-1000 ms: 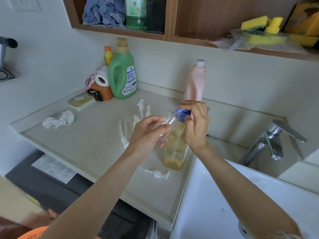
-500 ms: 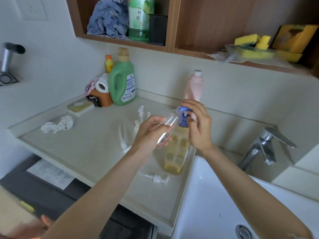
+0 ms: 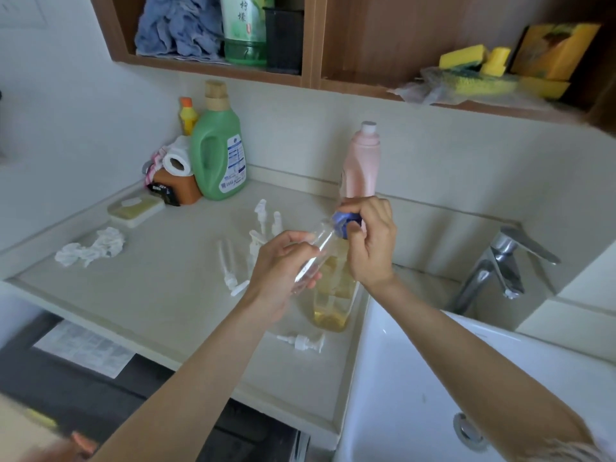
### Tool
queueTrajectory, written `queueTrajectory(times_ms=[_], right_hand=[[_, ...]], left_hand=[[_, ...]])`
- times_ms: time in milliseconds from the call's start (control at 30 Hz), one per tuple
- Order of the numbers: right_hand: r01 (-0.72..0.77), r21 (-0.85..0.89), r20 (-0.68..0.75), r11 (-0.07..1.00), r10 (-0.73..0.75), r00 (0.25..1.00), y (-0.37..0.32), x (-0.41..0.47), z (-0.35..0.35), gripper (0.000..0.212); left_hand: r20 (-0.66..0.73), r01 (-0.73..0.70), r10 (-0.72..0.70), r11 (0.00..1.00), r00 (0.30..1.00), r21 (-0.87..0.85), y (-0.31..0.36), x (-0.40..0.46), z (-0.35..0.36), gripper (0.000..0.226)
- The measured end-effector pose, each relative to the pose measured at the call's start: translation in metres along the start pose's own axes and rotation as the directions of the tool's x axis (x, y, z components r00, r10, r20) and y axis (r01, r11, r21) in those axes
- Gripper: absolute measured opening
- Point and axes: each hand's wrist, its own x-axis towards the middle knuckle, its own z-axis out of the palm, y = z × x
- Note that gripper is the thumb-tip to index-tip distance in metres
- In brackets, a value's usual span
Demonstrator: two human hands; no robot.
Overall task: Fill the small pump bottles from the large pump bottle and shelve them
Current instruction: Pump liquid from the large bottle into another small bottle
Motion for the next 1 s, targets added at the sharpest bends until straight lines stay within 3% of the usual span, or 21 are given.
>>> queueTrajectory(times_ms=[167, 267, 400, 633, 800, 1000], right_hand=[[0.028, 0.001, 0.110, 1.000, -0.028, 0.994, -0.005, 0.018, -0.017, 0.033], [0.034, -0.017, 0.136, 0.999, -0.031, 0.990, -0.002, 0.016, -0.020, 0.036], [0.061, 0.014, 0.044, 0.998, -0.061, 0.997, 0.004, -0.002, -0.006, 0.051], [0.039, -0.055, -0.046, 0.998, -0.041, 0.998, 0.006, -0.009, 0.006, 0.037], [0.038, -0.054, 0.000, 0.998, -0.038, 0.999, 0.000, 0.000, 0.002, 0.033], [0.080, 0.054, 0.114, 0.995, -0.085, 0.990, 0.004, 0.021, -0.010, 0.045]], left_hand=[[0.029, -0.045, 0.046, 0.999, 0.999, -0.022, 0.007, 0.003, -0.003, 0.031], [0.034, -0.065, 0.066, 0.998, 0.997, -0.020, 0.006, 0.001, -0.003, 0.024], [0.033, -0.060, 0.061, 0.998, 0.998, -0.033, 0.006, 0.001, -0.003, 0.016], [0.024, -0.012, 0.012, 1.000, 1.000, -0.012, 0.003, 0.002, -0.007, 0.014], [0.036, -0.019, 0.019, 1.000, 0.999, 0.008, 0.008, 0.000, -0.006, 0.017], [0.035, 0.003, -0.002, 1.000, 0.999, -0.027, 0.012, 0.001, -0.006, 0.019]])
